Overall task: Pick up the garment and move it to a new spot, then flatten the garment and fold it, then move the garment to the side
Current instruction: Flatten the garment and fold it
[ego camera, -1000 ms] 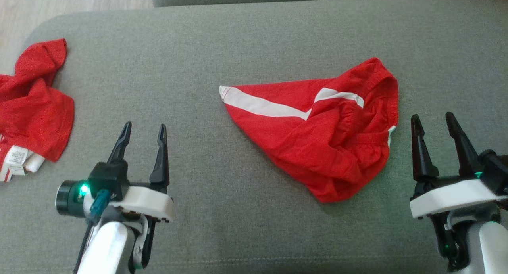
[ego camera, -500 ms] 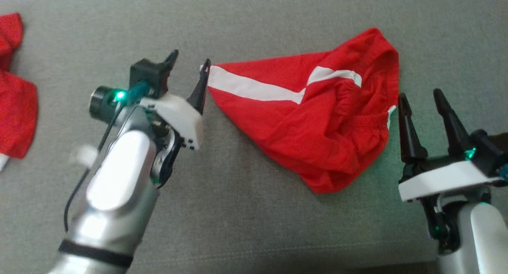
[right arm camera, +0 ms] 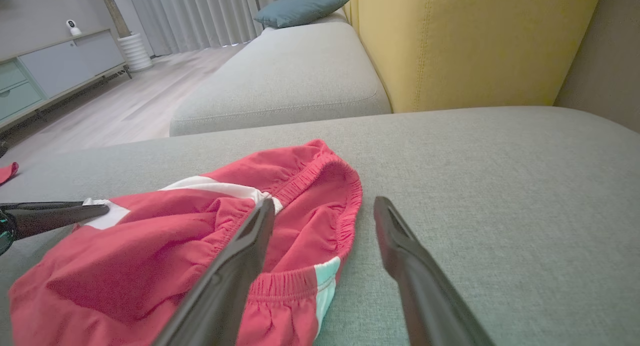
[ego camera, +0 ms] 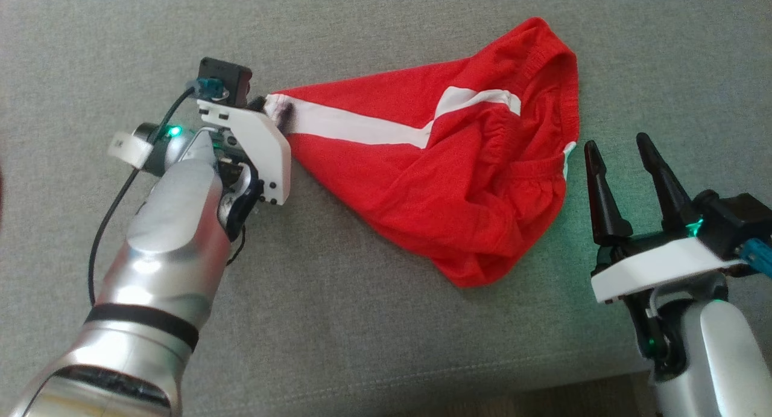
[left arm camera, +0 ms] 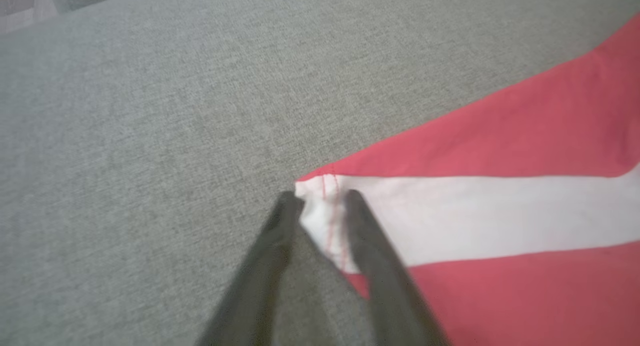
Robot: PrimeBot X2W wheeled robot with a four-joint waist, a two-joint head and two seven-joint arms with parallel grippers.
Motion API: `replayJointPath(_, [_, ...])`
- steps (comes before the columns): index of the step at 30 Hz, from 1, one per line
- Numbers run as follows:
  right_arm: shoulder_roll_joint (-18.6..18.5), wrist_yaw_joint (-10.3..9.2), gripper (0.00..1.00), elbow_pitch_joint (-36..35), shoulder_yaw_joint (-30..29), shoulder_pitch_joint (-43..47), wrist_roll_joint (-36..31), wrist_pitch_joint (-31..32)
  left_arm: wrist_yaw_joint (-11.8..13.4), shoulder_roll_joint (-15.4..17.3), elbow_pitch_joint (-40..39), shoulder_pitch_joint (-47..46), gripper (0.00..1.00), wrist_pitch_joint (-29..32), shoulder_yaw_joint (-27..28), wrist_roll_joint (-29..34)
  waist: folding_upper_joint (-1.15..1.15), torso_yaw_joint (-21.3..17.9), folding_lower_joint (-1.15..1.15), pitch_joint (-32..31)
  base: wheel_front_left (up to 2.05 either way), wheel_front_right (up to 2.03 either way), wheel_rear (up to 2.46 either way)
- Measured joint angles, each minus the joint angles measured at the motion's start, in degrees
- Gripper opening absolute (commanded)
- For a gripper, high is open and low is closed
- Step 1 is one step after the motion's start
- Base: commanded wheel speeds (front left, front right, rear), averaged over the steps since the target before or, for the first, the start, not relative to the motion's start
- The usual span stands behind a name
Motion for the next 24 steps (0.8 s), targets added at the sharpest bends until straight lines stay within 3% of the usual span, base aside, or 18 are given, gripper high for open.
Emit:
replayJointPath(11, [-7.1, 0.0, 1.0, 7.0, 4.3, -7.8, 4.9, 5.2, -1.5, -1.1, 2.2, -1.1, 0.0, -3.3, -2.8, 0.0, 0.0, 1.6, 0.0, 0.5, 0.0, 0.0, 0.0])
replayJointPath(24, [-16.7, 0.0, 1.0, 14.3, 19.7, -23.4, 13.7, 17.7, -2.0, -2.7, 2.2, -2.9, 0.0, -8.3, -6.2, 0.0, 0.0, 5.5, 0.0, 3.3, 0.0, 0.0, 0.0])
